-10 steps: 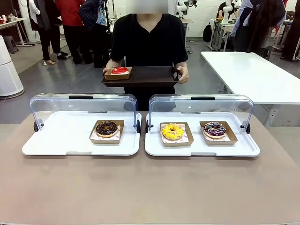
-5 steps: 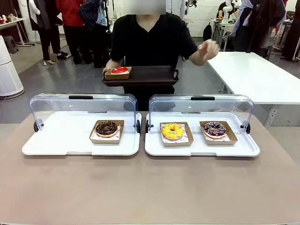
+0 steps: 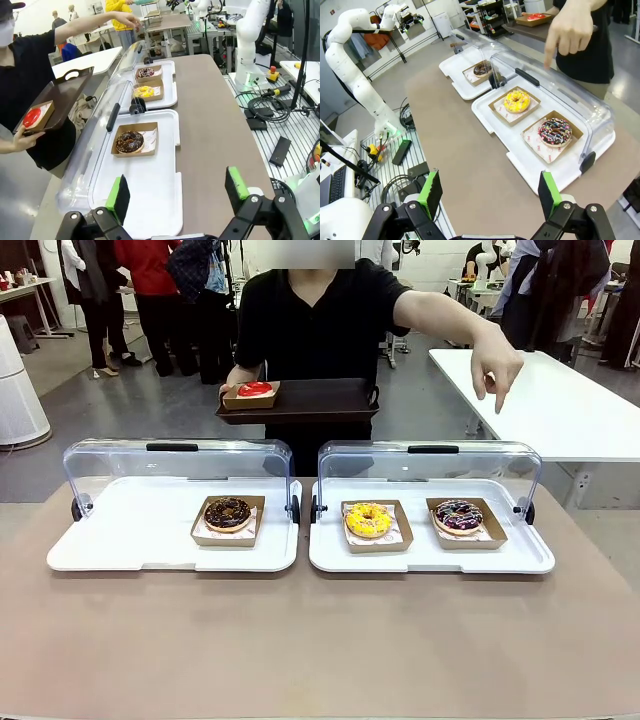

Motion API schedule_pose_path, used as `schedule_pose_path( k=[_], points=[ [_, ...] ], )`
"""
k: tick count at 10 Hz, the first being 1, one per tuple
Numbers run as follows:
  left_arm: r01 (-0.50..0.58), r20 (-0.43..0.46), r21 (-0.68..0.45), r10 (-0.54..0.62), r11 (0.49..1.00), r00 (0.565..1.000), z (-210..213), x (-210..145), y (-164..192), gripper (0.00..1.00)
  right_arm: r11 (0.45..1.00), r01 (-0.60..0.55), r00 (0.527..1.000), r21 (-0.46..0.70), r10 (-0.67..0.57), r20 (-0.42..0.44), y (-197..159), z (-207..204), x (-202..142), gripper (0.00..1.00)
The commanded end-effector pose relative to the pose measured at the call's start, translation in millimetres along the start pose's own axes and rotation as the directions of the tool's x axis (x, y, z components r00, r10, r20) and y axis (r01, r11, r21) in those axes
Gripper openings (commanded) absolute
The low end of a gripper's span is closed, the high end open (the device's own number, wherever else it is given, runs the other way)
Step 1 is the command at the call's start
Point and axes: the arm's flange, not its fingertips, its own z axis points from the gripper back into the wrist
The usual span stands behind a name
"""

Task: Provide the desired donut to the person.
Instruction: Pick up and lift the Paper togo box containing the Donut pointed at by the person.

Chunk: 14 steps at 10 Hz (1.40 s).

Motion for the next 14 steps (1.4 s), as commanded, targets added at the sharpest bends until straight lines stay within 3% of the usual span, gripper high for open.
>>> schedule_pose_path(
  k=[1,7,9,11,14],
  points=[
    [-0.002,-0.001,-0.011,0.002,1.0,1.0,1,1,-2,1.0,1.0,-0.017,0.999,0.007,0.016,0.028,-1,0,2,1.0],
    [-0.002,-0.001,-0.011,0.002,1.0,1.0,1,1,-2,1.0,1.0,0.0,1.0,0.0,0.0,0.0,0,0,0,1.0],
    [-0.002,-0.001,-0.011,0.002,1.0,1.0,1,1,-2,1.0,0.988,-0.129,0.965,0.085,0.144,-0.218,30,-41,22,1.0],
    [-0.002,-0.001,-0.011,0.002,1.0,1.0,1,1,-2,1.0,0.967,-0.239,0.881,0.087,0.254,-0.4,44,-97,61,1.0],
    [-0.002,-0.001,-0.011,0.002,1.0,1.0,1,1,-2,1.0,0.922,-0.358,0.748,0.146,0.376,-0.546,51,-172,79,1.0]
  ],
)
